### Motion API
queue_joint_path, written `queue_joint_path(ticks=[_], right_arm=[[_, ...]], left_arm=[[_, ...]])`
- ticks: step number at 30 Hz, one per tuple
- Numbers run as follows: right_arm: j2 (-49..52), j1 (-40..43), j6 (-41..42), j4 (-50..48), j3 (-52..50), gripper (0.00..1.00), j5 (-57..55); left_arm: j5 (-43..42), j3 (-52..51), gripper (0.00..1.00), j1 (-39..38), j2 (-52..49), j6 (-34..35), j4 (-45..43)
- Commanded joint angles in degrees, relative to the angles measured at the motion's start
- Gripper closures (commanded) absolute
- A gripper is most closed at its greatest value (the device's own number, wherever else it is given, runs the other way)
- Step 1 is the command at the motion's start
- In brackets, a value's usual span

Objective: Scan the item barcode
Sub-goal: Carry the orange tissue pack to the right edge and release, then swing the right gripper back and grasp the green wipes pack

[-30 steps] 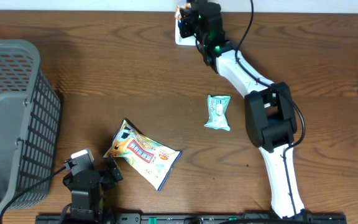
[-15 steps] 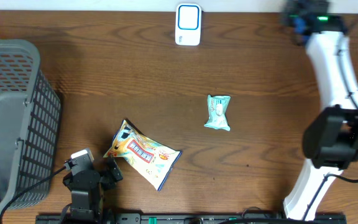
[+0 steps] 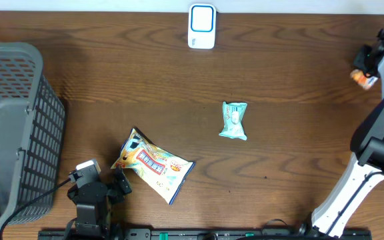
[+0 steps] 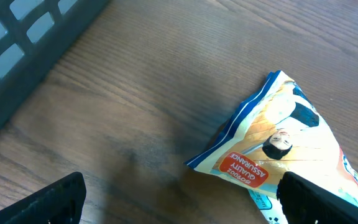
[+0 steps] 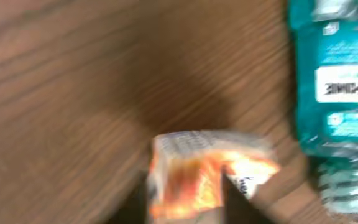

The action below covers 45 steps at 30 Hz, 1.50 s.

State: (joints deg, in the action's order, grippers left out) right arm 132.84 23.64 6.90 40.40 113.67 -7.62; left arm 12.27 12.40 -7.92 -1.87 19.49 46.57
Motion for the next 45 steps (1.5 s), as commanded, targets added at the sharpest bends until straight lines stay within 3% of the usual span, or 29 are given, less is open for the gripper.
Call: queue_joint_path(ticks=[1, 10, 17, 21, 24, 27, 28, 30, 31, 32, 34, 36, 38, 45], right_arm=[[-3.1, 1.25, 0.17, 0.7, 0.63, 0.03, 1.01], [-15.34, -0.98, 3.04, 9.35, 0.63, 0.01, 24.61], [-22.62, -13.25, 11.61, 20.63, 0.63, 0.01, 22.14], [-22.14, -22.01, 19.61, 26.27, 0.55, 0.01, 17.59], [-20.79, -28.22, 19.8, 31.54, 0.55, 0.01, 18.71], [-19.08, -35.26, 17.05, 37.42, 0.55, 0.09, 18.45], [-18.51, -37.22, 16.09, 38.77, 0.55, 0.18, 18.38], [-17.29, -42.05, 13.94, 41.46, 0.52, 0.45, 16.52], [-16.79, -43.98, 13.55, 42.34, 0.52, 0.54, 14.58], [-16.13, -46.07, 13.62, 43.3, 0.52, 0.56, 11.19], [-14.99, -49.4, 13.81, 44.89, 0.5, 0.51, 4.22], [-13.79, -52.09, 15.78, 46.07, -0.02, 0.33, -0.87], [-12.81, -54.14, 17.75, 45.64, -1.4, 0.28, -3.32], [-10.73, -59.34, 19.26, 32.33, -12.2, 0.37, -14.64]], left_arm=[[0.35, -0.07, 0.02, 0.13, 0.09, -1.22, 3.96], [0.35, -0.07, 0.02, 0.13, 0.09, -1.22, 3.96], [0.35, -0.07, 0.02, 0.13, 0.09, -1.22, 3.96], [0.35, -0.07, 0.02, 0.13, 0.09, -1.22, 3.96], [0.35, -0.07, 0.02, 0.13, 0.09, -1.22, 3.96], [0.35, -0.07, 0.02, 0.13, 0.09, -1.22, 3.96], [0.35, -0.07, 0.02, 0.13, 0.09, -1.22, 3.96], [0.35, -0.07, 0.02, 0.13, 0.09, -1.22, 3.96], [0.35, -0.07, 0.02, 0.13, 0.09, -1.22, 3.96], [0.35, -0.07, 0.02, 0.13, 0.09, -1.22, 3.96], [0.35, -0.07, 0.02, 0.13, 0.09, -1.22, 3.96], [0.35, -0.07, 0.02, 0.13, 0.09, -1.22, 3.96], [0.35, -0.07, 0.02, 0.13, 0.09, -1.22, 3.96], [0.37, -0.07, 0.02, 0.13, 0.09, -1.22, 3.96]])
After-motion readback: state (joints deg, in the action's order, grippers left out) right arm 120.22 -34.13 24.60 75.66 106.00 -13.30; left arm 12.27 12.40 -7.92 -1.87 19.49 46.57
